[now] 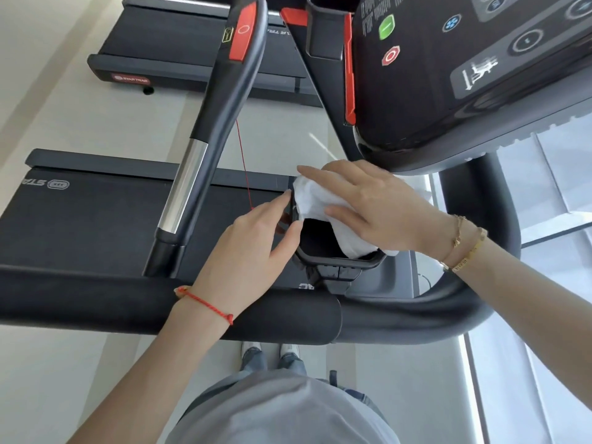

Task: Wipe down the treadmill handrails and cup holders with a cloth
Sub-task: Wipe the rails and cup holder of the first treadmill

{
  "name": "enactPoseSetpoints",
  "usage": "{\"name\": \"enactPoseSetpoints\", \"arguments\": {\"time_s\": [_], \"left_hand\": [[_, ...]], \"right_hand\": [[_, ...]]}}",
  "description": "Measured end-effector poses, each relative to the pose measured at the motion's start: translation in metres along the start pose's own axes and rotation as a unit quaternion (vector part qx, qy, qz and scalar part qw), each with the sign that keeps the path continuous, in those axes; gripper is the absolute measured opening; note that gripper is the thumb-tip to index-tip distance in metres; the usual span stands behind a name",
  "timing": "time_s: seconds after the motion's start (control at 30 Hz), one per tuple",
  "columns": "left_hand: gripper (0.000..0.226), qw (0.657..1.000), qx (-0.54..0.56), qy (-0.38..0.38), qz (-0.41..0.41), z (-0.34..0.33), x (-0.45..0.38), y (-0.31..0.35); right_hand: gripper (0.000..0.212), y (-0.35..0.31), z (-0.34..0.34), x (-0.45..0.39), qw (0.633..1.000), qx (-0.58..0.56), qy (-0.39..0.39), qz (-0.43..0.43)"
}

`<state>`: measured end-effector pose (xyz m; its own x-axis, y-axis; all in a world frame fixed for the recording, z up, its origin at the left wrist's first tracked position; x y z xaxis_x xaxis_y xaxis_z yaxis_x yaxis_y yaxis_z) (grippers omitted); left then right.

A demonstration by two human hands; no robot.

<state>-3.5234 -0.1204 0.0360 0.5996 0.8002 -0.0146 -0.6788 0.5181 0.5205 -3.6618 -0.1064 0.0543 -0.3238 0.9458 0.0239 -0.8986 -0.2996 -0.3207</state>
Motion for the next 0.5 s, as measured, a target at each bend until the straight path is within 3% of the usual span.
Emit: {"name": "enactPoseSetpoints", "arguments": {"time_s": [0.1, 0.2, 0.5], "left_hand": [[0.039, 1.0, 0.003, -0.001, 0.003, -0.001, 0.0, 0.0], [0.038, 1.0, 0.001, -0.001, 0.002, -0.001, 0.0, 0.0], [0.049, 1.0, 0.006, -0.003, 0.009, -0.001, 0.0, -0.001]], "right_hand": [[0.048, 0.0, -0.008, -0.029, 0.995, 0.096, -0.027, -0.023], [0.032, 0.002, -0.005, -0.034, 0.996, 0.086, -0.009, -0.026], [0.041, 0.012, -0.001, -0.01, 0.994, 0.091, 0.023, -0.06]]}}
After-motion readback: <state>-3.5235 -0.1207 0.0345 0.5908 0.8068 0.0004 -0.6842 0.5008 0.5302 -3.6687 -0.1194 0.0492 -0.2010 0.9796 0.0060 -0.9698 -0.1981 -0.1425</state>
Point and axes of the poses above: each hand's wrist, its own x-axis away from the middle knuckle, its own z-axis out of the back of the hand, y = z × x, the point moved 9 cm from there along -x, towards the middle knuckle, and after that the axes turned 12 degrees about -x, right-handed, at the moved point
